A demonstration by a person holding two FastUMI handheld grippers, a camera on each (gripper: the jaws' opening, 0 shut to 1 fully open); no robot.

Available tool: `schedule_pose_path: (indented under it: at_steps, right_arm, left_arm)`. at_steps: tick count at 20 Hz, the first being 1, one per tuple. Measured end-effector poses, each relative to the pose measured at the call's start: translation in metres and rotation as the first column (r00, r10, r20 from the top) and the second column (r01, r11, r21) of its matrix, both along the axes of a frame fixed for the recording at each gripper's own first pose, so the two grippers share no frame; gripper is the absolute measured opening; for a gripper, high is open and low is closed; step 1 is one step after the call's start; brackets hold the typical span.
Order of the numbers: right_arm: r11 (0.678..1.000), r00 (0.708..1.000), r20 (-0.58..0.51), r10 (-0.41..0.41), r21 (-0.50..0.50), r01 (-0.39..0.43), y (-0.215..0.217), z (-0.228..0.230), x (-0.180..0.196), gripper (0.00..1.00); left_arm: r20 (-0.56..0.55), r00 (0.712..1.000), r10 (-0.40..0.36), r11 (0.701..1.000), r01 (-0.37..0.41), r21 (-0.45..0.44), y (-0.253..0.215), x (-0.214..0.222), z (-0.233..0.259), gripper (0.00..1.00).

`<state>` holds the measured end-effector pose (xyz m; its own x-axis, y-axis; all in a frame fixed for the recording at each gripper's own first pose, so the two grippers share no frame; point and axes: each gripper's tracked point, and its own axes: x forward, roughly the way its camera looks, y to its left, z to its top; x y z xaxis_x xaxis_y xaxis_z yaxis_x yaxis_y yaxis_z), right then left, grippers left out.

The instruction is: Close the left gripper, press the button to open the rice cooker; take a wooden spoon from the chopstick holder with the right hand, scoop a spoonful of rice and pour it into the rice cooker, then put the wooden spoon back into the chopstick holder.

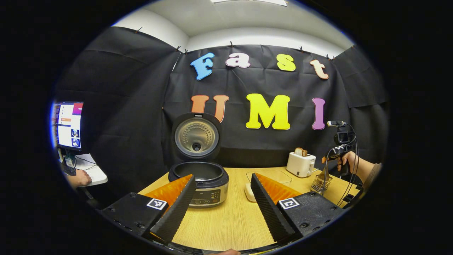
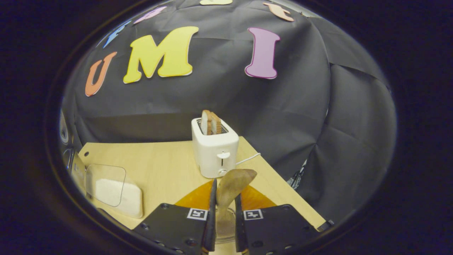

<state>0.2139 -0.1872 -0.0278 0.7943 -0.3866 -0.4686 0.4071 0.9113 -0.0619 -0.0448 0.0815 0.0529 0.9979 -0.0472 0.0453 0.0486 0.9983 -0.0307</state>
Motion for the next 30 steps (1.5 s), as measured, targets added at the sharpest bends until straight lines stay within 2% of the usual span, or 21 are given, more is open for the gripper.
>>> schedule_pose_path:
  at_steps: [3, 5, 7, 8, 9, 10, 11, 15, 17, 18, 19, 20, 21, 22, 23, 24, 25, 26, 27, 29, 30]
  right_arm:
    - [1.0, 1.0, 0.013, -0.008, 0.023, 0.007, -0.005, 0.002, -0.001, 0.31]
    - [0.999, 0.999, 0.039, -0.037, -0.011, 0.038, -0.018, 0.012, -0.004, 0.42]
    - [0.997, 0.995, 0.079, -0.055, -0.051, 0.059, -0.025, 0.027, -0.009, 0.45]
    - [0.996, 0.994, 0.093, -0.059, -0.061, 0.065, -0.025, 0.033, -0.013, 0.51]
    - [0.997, 0.993, 0.103, -0.049, -0.06, 0.056, -0.023, 0.037, -0.015, 0.69]
    - [0.997, 0.993, 0.112, -0.038, -0.06, 0.045, -0.021, 0.041, -0.018, 0.75]
    - [0.998, 0.992, 0.122, -0.027, -0.061, 0.034, -0.02, 0.046, -0.02, 0.9]
    - [0.994, 0.988, 0.154, -0.019, -0.103, 0.036, -0.026, 0.06, -0.039, 0.93]
    - [0.992, 0.985, 0.174, 0.004, -0.127, 0.019, -0.023, 0.064, -0.056, 0.94]
    - [0.989, 0.983, 0.18, 0.021, -0.148, 0.006, -0.018, 0.066, -0.065, 0.89]
    - [0.985, 0.981, 0.189, 0.039, -0.172, -0.006, -0.014, 0.067, -0.076, 0.94]
    - [0.98, 0.976, 0.206, 0.068, -0.195, -0.027, -0.006, 0.07, -0.085, 0.94]
    - [0.976, 0.969, 0.229, 0.095, -0.215, -0.045, 0.004, 0.074, -0.096, 0.99]
    - [0.973, 0.96, 0.256, 0.114, -0.223, -0.056, 0.012, 0.077, -0.105, 0.99]
    - [0.974, 0.954, 0.273, 0.124, -0.219, -0.064, 0.02, 0.077, -0.115, 0.94]
    - [0.974, 0.948, 0.286, 0.139, -0.211, -0.079, 0.028, 0.076, -0.125, 0.94]
    - [0.976, 0.944, 0.297, 0.142, -0.199, -0.084, 0.038, 0.075, -0.135, 0.99]
    - [0.977, 0.939, 0.314, 0.144, -0.198, -0.083, 0.043, 0.075, -0.145, 0.99]
    - [0.972, 0.929, 0.33, 0.168, -0.211, -0.101, 0.054, 0.077, -0.152, 0.94]
    - [0.966, 0.91, 0.363, 0.199, -0.228, -0.121, 0.074, 0.079, -0.165, 0.94]
    - [0.963, 0.9, 0.375, 0.222, -0.229, -0.142, 0.085, 0.078, -0.169, 0.99]
  left_arm:
    - [0.0, 1.0, 0.005, 1.0, -0.005, -0.004, 0.002, 0.001, 0.0, 0.99]
    - [-0.006, 1.0, 0.008, 1.0, -0.008, -0.006, 0.002, 0.002, -0.002, 0.99]
    - [-0.007, 1.0, 0.01, 1.0, -0.01, -0.005, 0.002, 0.002, -0.002, 0.99]
    - [-0.006, 1.0, 0.012, 1.0, -0.012, -0.006, 0.003, 0.002, -0.002, 0.99]
    - [-0.005, 1.0, 0.014, 1.0, -0.014, -0.006, 0.003, 0.002, -0.003, 0.99]
    - [-0.005, 1.0, 0.016, 1.0, -0.016, -0.006, 0.002, 0.004, -0.003, 0.99]
    - [-0.003, 1.0, 0.018, 1.0, -0.018, -0.006, 0.001, 0.005, -0.003, 0.99]
    - [-0.042, 0.999, 0.01, 1.0, -0.01, -0.019, -0.002, 0.017, -0.016, 0.99]
    - [-0.054, 0.998, 0.045, 0.998, -0.047, -0.03, 0.008, 0.021, -0.019, 0.99]
    - [-0.056, 0.996, 0.068, 0.997, -0.07, -0.035, 0.013, 0.021, -0.02, 0.99]
    - [-0.046, 0.996, 0.08, 0.996, -0.082, -0.043, 0.016, 0.022, -0.018, 0.99]
    - [-0.039, 0.995, 0.09, 0.994, -0.092, -0.051, 0.018, 0.024, -0.015, 0.99]
    - [-0.036, 0.995, 0.096, 0.994, -0.097, -0.058, 0.019, 0.027, -0.014, 0.99]
    - [-0.048, 0.994, 0.097, 0.993, -0.1, -0.063, 0.021, 0.033, -0.014, 0.99]
    - [-0.063, 0.993, 0.103, 0.992, -0.107, -0.066, 0.024, 0.038, -0.013, 0.99]
    - [-0.065, 0.992, 0.108, 0.991, -0.113, -0.069, 0.028, 0.042, -0.009, 0.99]
    - [-0.059, 0.991, 0.12, 0.99, -0.124, -0.072, 0.034, 0.049, -0.001, 0.99]
    - [-0.052, 0.99, 0.129, 0.988, -0.133, -0.076, 0.04, 0.056, 0.008, 0.99]
    - [-0.054, 0.99, 0.132, 0.988, -0.136, -0.077, 0.045, 0.065, 0.015, 0.99]
    - [-0.051, 0.989, 0.14, 0.987, -0.144, -0.077, 0.054, 0.084, 0.032, 0.99]
    - [-0.057, 0.987, 0.148, 0.986, -0.152, -0.073, 0.06, 0.095, 0.04, 0.99]
